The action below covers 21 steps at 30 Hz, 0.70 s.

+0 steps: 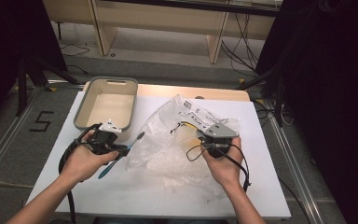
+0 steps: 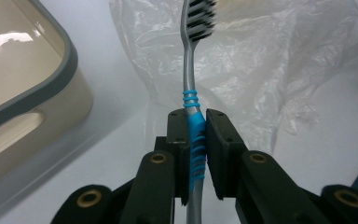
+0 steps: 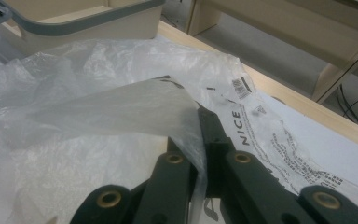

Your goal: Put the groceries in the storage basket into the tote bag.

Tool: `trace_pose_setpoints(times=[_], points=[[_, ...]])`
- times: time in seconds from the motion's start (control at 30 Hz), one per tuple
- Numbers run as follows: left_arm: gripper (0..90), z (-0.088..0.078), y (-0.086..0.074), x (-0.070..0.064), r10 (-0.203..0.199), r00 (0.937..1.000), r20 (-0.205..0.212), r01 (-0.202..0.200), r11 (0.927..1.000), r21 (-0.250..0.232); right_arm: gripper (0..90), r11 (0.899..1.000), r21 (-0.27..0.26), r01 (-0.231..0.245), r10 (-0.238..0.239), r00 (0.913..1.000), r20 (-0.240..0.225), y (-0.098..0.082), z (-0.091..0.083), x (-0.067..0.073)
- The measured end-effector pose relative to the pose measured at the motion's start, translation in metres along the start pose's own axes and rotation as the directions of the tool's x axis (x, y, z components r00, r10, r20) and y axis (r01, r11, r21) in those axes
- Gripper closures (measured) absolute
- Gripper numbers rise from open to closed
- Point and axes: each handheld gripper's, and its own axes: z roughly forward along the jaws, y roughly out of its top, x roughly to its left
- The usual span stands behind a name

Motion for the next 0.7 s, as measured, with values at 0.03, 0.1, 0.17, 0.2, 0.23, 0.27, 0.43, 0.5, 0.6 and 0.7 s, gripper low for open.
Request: trace_pose_setpoints(times=[0.03, 0.1, 0.17, 0.2, 0.23, 0.27, 0.43, 0.5, 0.6, 0.7], points=[[79.5, -0.001, -0.001, -0.001, 0.002, 1.0000, 0.004, -0.002, 1.0000, -0.001, 90.0, 1.000, 0.000, 0.000, 0.000, 1.0000, 0.000, 0.000, 0.000, 0.000], [79.4, -0.002, -0.002, -0.004, 0.007, 0.9998, 0.016, -0.007, 1.0000, -0.004, 90.0, 1.000, 0.000, 0.000, 0.000, 1.0000, 0.000, 0.000, 0.000, 0.000], [79.4, -0.003, -0.003, -0.008, 0.018, 0.9996, 0.023, -0.018, 0.9998, -0.002, 90.0, 1.000, 0.000, 0.000, 0.000, 1.0000, 0.001, 0.000, 0.000, 0.000], [79.4, -0.003, -0.004, -0.010, 0.019, 0.9995, 0.026, -0.018, 0.9998, -0.005, 90.0, 1.000, 0.000, -0.001, 0.001, 1.0000, 0.001, 0.000, 0.000, 0.001], [79.4, -0.003, -0.004, -0.011, 0.026, 0.9992, 0.029, -0.026, 0.9997, -0.005, 90.0, 1.000, 0.001, -0.001, 0.001, 1.0000, 0.001, 0.000, 0.000, 0.001], [79.4, -0.003, -0.004, -0.013, 0.030, 0.9989, 0.036, -0.030, 0.9996, -0.002, 90.0, 1.000, 0.002, 0.000, 0.000, 1.0000, 0.001, 0.000, 0.000, 0.001], [79.4, -0.001, -0.005, -0.020, 0.056, 0.9971, 0.051, -0.057, 0.9984, 0.007, 90.0, 1.000, 0.003, 0.003, -0.003, 1.0000, -0.001, 0.000, 0.001, 0.001], [79.4, -0.002, -0.005, -0.023, 0.062, 0.9967, 0.053, -0.062, 0.9981, 0.004, 90.0, 1.000, 0.003, 0.003, -0.003, 1.0000, -0.001, 0.000, 0.001, 0.001], [79.4, -0.003, -0.004, -0.026, 0.070, 0.9961, 0.054, -0.070, 0.9975, -0.001, 90.0, 1.000, 0.004, 0.000, 0.000, 1.0000, -0.001, 0.000, 0.001, 0.001], [79.4, -0.004, -0.004, -0.029, 0.080, 0.9951, 0.058, -0.079, 0.9968, -0.003, 90.0, 1.000, 0.005, 0.002, -0.002, 1.0000, 0.000, 0.000, 0.001, 0.001]])
